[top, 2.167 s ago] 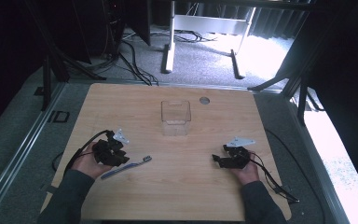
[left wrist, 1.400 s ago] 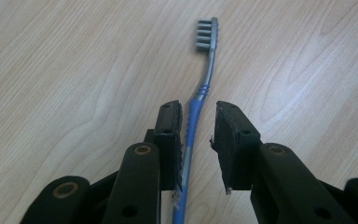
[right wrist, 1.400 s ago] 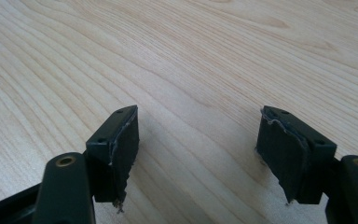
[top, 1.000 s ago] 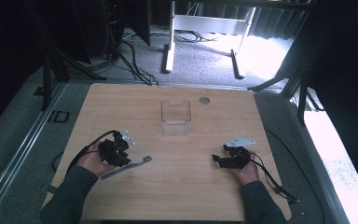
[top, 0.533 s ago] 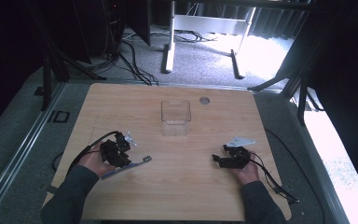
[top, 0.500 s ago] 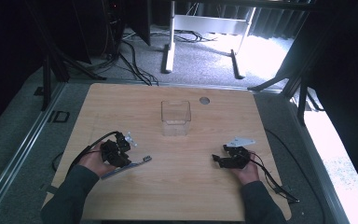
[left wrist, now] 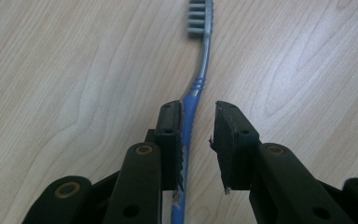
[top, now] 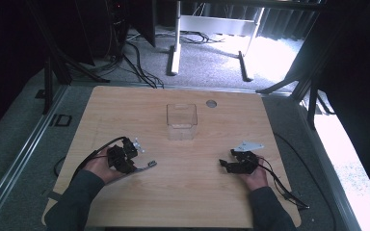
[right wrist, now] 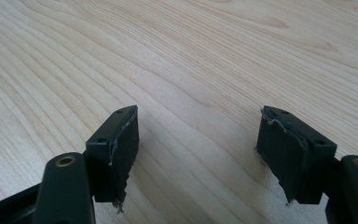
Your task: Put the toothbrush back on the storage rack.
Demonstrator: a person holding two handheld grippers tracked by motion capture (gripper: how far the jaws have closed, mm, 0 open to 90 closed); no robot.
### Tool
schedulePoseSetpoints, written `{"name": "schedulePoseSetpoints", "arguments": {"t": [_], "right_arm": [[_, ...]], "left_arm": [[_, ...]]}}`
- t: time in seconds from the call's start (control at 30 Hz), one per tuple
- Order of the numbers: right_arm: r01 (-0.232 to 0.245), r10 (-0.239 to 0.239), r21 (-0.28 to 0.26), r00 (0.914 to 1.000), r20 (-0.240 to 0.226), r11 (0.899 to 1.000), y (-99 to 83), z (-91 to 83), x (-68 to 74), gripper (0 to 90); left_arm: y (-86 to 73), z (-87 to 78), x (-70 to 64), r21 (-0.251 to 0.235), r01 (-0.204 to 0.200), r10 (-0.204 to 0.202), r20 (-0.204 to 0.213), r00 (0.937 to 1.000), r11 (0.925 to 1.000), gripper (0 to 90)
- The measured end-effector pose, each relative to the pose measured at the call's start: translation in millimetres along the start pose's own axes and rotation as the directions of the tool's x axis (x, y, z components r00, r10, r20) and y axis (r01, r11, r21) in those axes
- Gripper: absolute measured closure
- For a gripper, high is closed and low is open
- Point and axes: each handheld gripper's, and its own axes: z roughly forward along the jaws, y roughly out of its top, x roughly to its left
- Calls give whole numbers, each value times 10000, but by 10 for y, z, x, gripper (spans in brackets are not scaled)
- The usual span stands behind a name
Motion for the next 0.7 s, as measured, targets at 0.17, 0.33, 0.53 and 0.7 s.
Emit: {"name": "schedulePoseSetpoints", "arguments": {"t": [0.17, 0.33, 0.53, 0.7], "right_arm": [[4, -4, -1, 10000, 0, 10000, 0, 0, 0, 291], [7, -7, -3, 10000, -1, 10000, 0, 0, -1, 291], [3, -3, -1, 10000, 0, 10000, 0, 0, 0, 290], [1, -1, 0, 10000, 1, 10000, 0, 0, 0, 290]], "left_arm": [[20, 42, 1, 241, 39, -40, 57, 10000, 9997, 726], [39, 91, 4, 487, -53, 49, 76, 10000, 9988, 727], [46, 130, -4, 655, -127, 121, 89, 9999, 9978, 726], [52, 147, 2, 759, -146, 139, 101, 9999, 9970, 727]]}}
